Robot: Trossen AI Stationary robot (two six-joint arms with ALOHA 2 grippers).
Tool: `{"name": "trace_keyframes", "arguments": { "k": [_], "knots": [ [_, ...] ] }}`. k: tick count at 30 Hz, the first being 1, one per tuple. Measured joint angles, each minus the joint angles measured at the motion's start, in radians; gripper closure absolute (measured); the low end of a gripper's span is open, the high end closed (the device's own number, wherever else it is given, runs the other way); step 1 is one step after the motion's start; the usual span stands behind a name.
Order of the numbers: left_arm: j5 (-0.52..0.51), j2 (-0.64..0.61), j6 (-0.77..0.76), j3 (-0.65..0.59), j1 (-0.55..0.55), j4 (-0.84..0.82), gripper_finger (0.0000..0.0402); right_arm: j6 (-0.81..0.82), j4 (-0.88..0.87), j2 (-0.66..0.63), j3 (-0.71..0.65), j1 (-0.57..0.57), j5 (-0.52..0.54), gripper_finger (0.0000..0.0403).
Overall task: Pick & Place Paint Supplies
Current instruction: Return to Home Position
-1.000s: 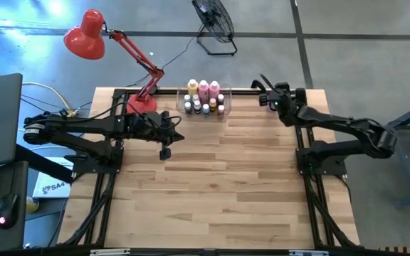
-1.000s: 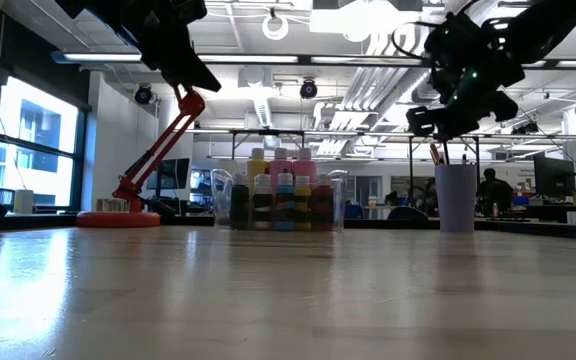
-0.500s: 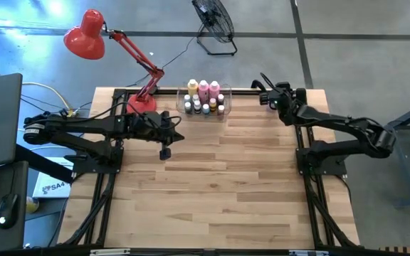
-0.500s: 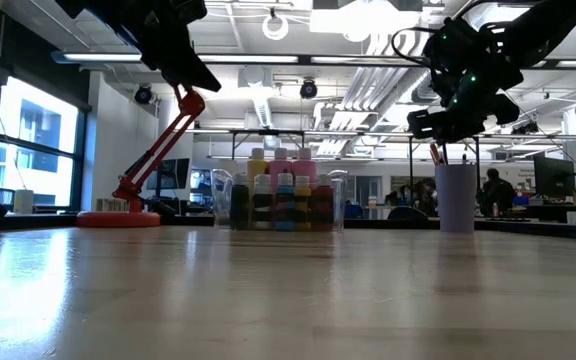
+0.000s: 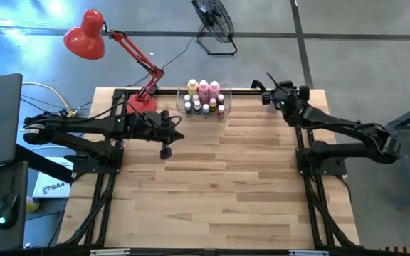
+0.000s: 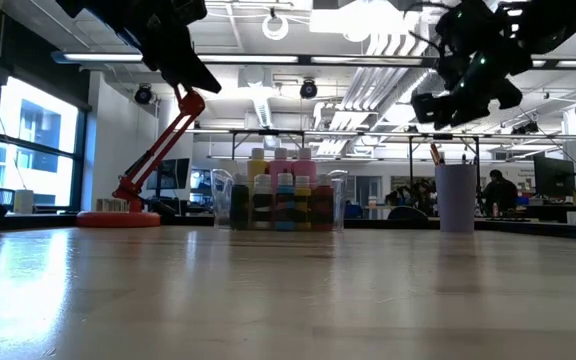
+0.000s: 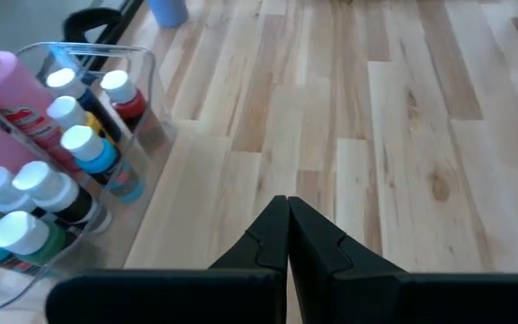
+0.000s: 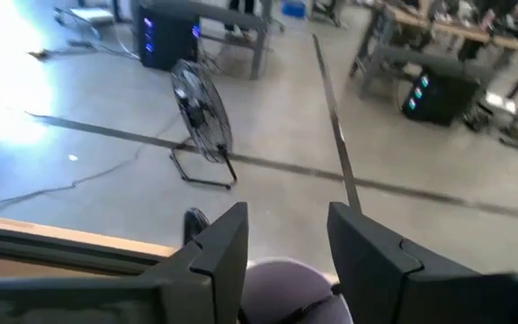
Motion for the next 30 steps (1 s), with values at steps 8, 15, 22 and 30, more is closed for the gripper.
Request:
{"name": "trace_keyframes", "arguments": {
  "k": [8, 15, 22, 30],
  "knots": [
    [-0.016, 0.0, 0.0, 0.0, 0.0, 0.041, 0.0401, -0.115, 0.069, -0.149, 0.0, 0.127, -0.008, 0.0257],
    [-0.016, 0.0, 0.001, 0.0, 0.0, 0.046, 0.0401, -0.157, 0.106, -0.263, 0.0, 0.274, -0.199, 0.0256],
    [-0.018, 0.0, 0.003, 0.0, 0.0, -0.025, 0.0401, -0.157, 0.085, -0.328, 0.0, 0.367, -0.558, 0.0256],
    [-0.019, 0.0, 0.002, 0.0, 0.0, -0.034, 0.04, -0.156, 0.078, -0.324, 0.0, 0.423, -0.715, 0.0256]
  ]
}}
